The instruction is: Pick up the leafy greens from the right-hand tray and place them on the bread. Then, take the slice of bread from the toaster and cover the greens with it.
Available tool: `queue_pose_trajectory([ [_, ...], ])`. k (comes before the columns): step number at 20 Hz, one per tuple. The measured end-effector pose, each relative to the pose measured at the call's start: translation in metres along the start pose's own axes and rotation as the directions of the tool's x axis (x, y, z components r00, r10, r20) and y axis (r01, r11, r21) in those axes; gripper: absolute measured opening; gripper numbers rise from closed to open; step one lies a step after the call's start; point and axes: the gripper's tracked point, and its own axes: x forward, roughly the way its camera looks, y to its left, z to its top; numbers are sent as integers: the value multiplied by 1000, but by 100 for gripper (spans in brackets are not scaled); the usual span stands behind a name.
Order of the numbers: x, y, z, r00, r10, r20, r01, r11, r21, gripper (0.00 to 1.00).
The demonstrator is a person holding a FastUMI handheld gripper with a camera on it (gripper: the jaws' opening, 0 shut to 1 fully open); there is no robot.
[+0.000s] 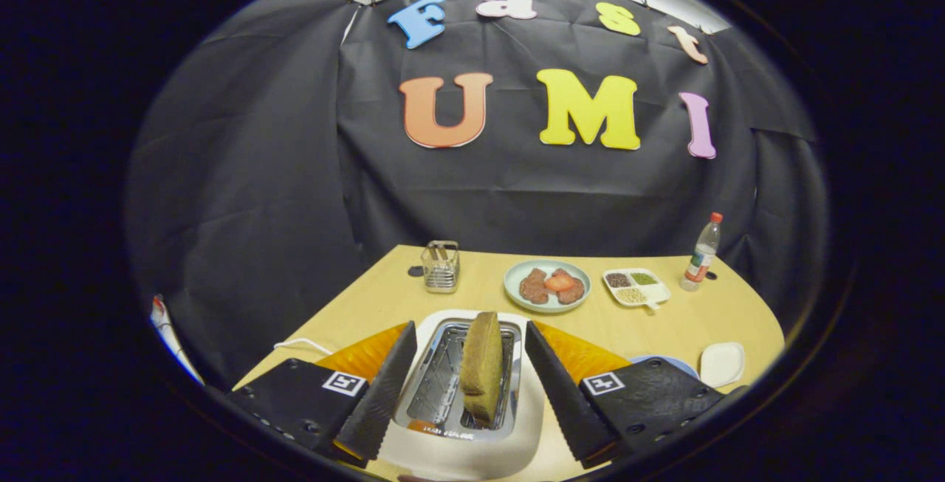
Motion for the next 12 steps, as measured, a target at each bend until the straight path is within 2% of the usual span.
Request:
queue_pose_trajectory([
  [2,13,-1,-10,998,-45,-37,45,999,12,83],
  [3,17,-3,-16,995,-71,-67,72,997,18,76],
  [6,27,-10,-27,985,-118,-129,122,992,22,47],
  [8,27,-11,-25,985,-116,-131,121,992,33,27],
  [11,23,-16,-23,982,-119,-144,132,988,85,16],
  [12,20,-17,-19,983,-122,-139,135,987,88,16],
])
